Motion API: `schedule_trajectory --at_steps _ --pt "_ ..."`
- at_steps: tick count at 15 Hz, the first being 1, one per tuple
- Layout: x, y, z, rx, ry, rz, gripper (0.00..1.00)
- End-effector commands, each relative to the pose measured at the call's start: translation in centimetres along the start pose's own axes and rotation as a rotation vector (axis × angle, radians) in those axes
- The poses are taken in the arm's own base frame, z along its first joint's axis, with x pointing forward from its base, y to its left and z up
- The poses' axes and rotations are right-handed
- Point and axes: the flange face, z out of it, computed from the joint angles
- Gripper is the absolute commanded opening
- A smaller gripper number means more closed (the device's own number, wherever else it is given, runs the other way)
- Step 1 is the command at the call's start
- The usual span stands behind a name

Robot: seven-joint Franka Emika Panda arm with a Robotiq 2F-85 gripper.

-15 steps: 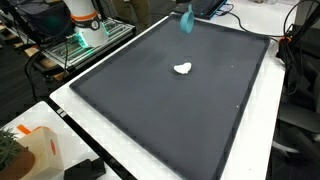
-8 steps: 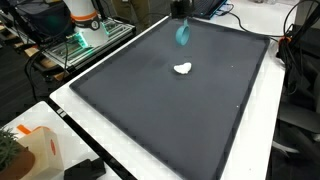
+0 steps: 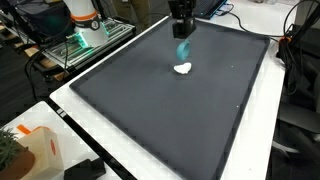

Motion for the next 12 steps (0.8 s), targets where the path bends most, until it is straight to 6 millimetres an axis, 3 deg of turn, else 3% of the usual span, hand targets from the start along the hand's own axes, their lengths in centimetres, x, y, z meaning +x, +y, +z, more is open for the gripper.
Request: schedule_trajectory --at_steps 1,8,12 --pt "0.5 0.2 2.2 0.010 -0.026 -0.011 0.21" --pt "0.3 -0.3 5.4 0.039 -0.017 -0.009 0.21" --pt "0.0 0.6 7.6 0.030 -0.070 0.010 0.21"
